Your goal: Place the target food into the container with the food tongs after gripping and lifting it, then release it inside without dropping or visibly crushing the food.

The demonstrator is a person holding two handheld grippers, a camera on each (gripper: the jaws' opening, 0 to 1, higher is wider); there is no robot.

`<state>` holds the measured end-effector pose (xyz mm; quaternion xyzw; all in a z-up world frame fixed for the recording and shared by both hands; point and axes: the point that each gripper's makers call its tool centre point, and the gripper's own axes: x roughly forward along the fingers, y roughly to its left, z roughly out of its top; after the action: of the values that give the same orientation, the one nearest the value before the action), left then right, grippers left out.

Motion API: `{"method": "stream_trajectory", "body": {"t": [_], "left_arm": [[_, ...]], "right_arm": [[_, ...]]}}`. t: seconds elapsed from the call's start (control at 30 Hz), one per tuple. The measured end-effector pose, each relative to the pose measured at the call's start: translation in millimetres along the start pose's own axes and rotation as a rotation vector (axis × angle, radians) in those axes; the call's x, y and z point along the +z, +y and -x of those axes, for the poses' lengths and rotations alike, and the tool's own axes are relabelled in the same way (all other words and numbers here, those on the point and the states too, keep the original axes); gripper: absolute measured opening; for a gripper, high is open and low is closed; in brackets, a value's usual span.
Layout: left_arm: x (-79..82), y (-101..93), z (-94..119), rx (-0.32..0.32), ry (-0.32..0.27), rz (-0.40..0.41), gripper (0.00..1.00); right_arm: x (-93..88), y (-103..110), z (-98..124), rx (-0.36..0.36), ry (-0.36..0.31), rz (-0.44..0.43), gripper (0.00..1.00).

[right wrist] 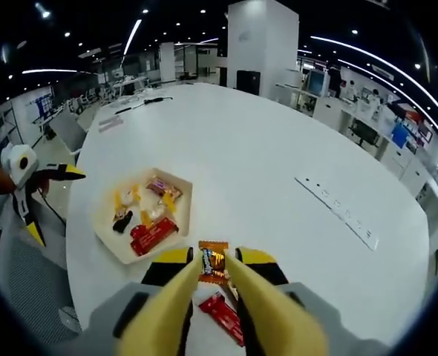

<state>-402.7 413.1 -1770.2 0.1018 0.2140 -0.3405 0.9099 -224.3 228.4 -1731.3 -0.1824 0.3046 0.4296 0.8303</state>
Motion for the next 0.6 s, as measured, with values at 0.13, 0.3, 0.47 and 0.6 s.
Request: {"method": "stream_trajectory", "body": {"t": [0.13,0.3,0.47,0.6], "left_arm": [[-0.5,-2.4,-0.1,-0.007,0.005,-0.010,1.00],[-1.1,-5.6,-0.4,-0.019,0.011,-0.012,1.00],[-1.6,-7.4,-1.1,-0.027,0.013,-0.018,1.00],[-2.3,-8.9,-1.5,-0.032,0.017,-0.033,1.00]], "right_arm": [[0.6,1.9,-0.8,0.002,0.001,0.005,0.21],[6.0,7.1,-1.0,0.006,-0.006,0.009,0.21],[10.6,15.9,-5.7,0.020,-0.002,0.011,0.21],[17.7,22.9,-8.4,0.031,-0.008,0.011,0.21]]}}
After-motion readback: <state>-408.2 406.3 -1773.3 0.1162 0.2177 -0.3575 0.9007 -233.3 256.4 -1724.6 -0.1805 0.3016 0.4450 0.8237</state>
